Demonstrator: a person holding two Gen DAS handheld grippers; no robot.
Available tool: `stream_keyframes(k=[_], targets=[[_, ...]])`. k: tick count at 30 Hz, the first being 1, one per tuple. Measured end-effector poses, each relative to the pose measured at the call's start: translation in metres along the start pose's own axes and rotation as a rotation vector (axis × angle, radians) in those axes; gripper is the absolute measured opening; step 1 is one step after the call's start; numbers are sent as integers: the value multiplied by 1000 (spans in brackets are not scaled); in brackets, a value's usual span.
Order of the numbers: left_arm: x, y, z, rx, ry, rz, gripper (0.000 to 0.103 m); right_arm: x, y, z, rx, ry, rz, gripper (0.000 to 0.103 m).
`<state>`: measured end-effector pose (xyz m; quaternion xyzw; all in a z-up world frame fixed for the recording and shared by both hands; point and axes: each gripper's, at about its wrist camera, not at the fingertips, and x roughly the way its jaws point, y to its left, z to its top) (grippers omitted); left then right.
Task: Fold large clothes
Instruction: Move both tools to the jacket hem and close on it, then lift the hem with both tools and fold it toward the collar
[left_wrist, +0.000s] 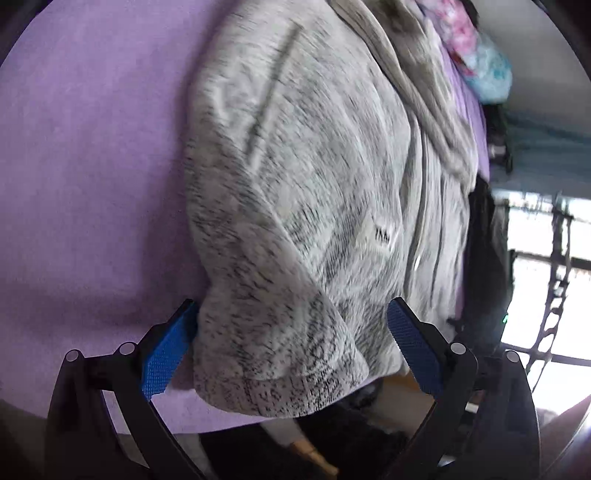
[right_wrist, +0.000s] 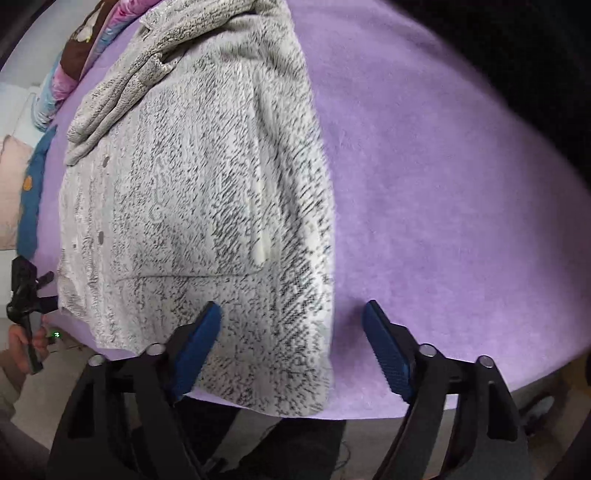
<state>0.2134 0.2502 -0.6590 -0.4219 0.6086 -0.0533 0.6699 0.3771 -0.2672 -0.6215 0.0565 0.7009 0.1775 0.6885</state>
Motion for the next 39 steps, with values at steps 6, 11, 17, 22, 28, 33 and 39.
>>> stream_keyframes(k=[6, 11, 17, 22, 28, 33, 39], targets=[[1, 19, 3, -91, -17, -80, 97, 9, 8, -1, -7, 4, 37, 65], [4, 19, 1, -37, 14, -76, 86, 13, -1, 1, 41, 12, 83, 63], [-1, 37, 1, -64, 52, -81, 54, 9, -12, 2, 77, 6, 132, 59], [-5, 50, 0, -71, 74, -86, 39, 12, -23, 3, 112, 33, 174, 58], [-10, 64, -2, -56, 105, -111, 28, 17, -26, 6, 120, 66, 218, 62], [-10, 77, -2, -43, 123, -149, 26, 28, -32, 8, 148, 103, 281, 72], [-10, 77, -6, -74, 102, -164, 23, 29, -28, 7, 103, 97, 210, 50]])
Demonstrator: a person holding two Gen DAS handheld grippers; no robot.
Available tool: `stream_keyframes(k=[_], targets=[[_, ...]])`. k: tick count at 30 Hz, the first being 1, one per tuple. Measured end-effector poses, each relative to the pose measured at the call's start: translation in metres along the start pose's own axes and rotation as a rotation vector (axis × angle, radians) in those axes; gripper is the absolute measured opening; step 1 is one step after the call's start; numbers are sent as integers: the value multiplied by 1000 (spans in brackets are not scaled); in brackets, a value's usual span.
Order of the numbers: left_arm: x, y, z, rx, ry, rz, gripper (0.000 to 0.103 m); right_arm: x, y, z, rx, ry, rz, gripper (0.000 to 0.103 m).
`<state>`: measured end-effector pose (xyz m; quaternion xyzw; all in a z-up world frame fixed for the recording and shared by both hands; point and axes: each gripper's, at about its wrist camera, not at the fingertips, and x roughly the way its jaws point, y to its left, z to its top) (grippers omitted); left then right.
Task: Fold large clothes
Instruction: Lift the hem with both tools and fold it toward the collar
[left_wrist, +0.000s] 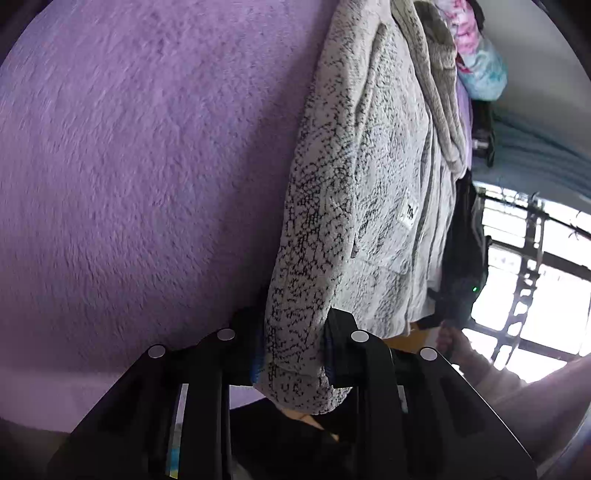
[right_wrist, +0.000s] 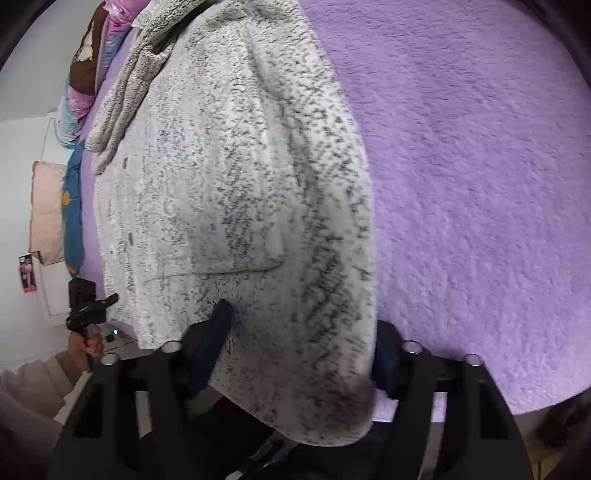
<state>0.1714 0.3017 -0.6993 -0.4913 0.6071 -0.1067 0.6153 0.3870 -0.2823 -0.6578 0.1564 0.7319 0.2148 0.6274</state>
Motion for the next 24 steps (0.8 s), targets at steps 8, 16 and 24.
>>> stream_keyframes(k=[8, 16, 24], targets=[[-4, -13, -2, 6, -7, -11, 20, -17, -4, -1, -17, -9, 54, 20], [-21, -36, -6, 25, -27, -37, 20, -47, 10, -3, -35, -30, 112, 16], [-35, -53, -4, -90, -60, -66, 19, -87, 49, 4, -167, -22, 155, 15]])
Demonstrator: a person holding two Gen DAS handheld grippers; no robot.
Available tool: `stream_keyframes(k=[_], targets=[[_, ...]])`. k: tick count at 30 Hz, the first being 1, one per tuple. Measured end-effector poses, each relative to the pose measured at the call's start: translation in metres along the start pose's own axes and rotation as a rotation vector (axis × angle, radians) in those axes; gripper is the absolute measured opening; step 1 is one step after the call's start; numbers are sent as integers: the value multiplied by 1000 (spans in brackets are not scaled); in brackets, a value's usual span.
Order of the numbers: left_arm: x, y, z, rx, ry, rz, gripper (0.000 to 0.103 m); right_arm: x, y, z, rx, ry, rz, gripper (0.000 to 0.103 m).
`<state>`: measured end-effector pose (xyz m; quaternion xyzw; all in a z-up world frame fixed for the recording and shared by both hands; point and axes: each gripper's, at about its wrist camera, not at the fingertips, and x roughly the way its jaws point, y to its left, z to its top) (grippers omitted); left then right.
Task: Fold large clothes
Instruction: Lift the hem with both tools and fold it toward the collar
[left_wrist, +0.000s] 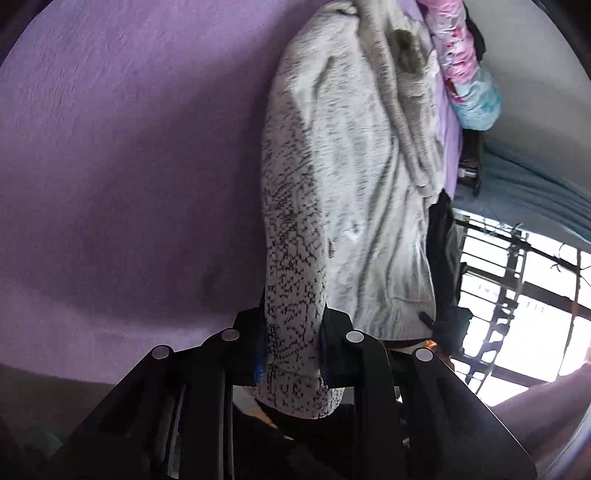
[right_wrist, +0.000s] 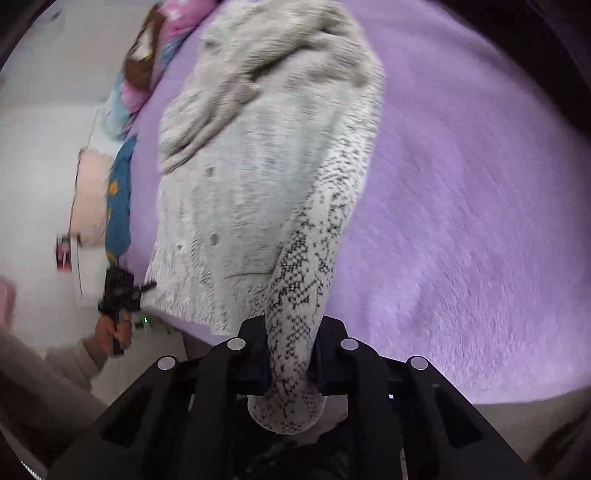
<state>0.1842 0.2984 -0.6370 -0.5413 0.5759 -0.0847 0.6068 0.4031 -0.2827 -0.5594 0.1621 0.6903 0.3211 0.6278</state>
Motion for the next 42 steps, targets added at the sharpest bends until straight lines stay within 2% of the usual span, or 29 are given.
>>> stream_keyframes(k=[3, 7, 14, 15, 17, 20, 25, 32, 37, 42], targets=[[-13, -18, 2, 9, -18, -29, 19, -17, 18, 12, -25, -25, 50, 15], [-30, -49, 8, 63, -43, -34, 20, -33, 54, 25, -132, -56, 73, 15], [-60, -99, 31, 104, -112, -73, 20, -63, 61, 55, -106, -108, 119, 15], [-64, -105, 36, 116, -111, -71, 20, -69, 65, 62, -111, -122, 134, 15], [-67, -129, 47, 187, -93, 1, 20, -79, 71, 73, -131, -140, 139, 15], [-76, -167, 70, 293, -93, 58, 20, -84, 86, 99, -166, -157, 148, 15], [-91, -205, 112, 343, -141, 52, 20, -92, 104, 139, -171, -202, 184, 15], [-111, -240, 170, 334, -235, 26, 20, -105, 102, 203, -105, -290, 256, 15], [-110, -258, 215, 344, -260, 105, 20, -103, 107, 253, -112, -321, 245, 15], [-102, -269, 261, 341, -307, 158, 20, -93, 98, 302, -72, -368, 278, 15]])
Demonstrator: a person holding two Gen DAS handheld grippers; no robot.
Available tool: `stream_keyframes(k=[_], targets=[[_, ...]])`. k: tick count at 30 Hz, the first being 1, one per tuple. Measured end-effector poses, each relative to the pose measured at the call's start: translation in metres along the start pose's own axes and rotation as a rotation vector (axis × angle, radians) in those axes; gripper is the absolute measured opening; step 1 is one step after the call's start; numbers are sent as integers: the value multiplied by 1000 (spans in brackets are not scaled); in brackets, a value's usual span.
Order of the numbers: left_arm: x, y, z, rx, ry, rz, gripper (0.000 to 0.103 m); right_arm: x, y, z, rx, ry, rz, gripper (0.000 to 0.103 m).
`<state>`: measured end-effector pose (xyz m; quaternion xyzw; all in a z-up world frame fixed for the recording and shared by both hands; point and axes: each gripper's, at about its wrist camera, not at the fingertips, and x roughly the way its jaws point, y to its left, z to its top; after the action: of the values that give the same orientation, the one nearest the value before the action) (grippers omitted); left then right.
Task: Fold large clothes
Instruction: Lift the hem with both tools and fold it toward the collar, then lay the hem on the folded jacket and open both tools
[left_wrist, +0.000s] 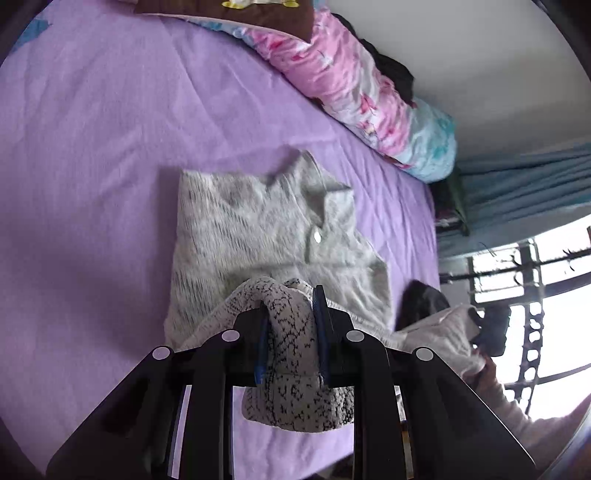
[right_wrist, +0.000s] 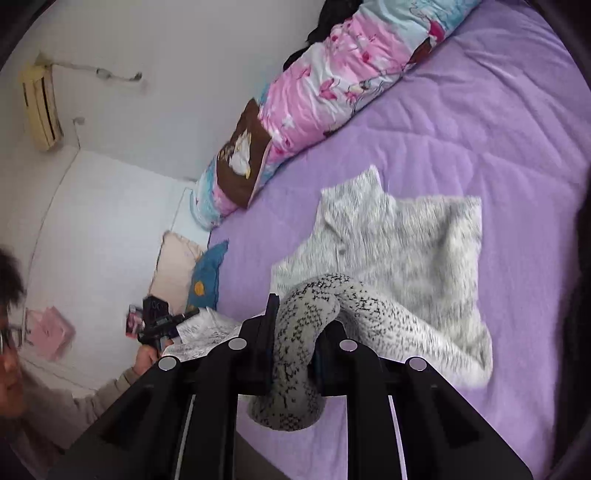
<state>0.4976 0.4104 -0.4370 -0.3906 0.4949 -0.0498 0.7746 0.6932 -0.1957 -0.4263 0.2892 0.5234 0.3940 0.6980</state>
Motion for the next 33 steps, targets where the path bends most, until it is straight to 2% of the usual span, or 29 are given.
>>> stream_keyframes(k=[7, 11, 14, 17, 22, 31, 32, 33], targets=[[55, 29, 55, -66, -36, 72, 20, 43, -44, 50, 75, -69, -48, 15], [101, 51, 78, -131, -11, 136, 20, 82, -82, 67, 149, -87, -113, 15], [135, 57, 87, -83, 21, 216, 21, 108, -111, 69, 200, -87, -186, 15], [158, 59, 83, -41, 38, 307, 21, 120, -123, 64, 200, -82, -240, 15], [159, 65, 78, -34, 11, 311, 21, 118, -127, 60, 195, -93, -250, 15], [148, 51, 71, -7, -10, 321, 21, 116, -114, 63, 145, -76, -264, 15], [149, 49, 72, -7, -11, 318, 23, 115, -112, 64, 143, -73, -262, 16], [147, 48, 72, -7, -10, 315, 24, 114, -112, 63, 155, -72, -234, 21]])
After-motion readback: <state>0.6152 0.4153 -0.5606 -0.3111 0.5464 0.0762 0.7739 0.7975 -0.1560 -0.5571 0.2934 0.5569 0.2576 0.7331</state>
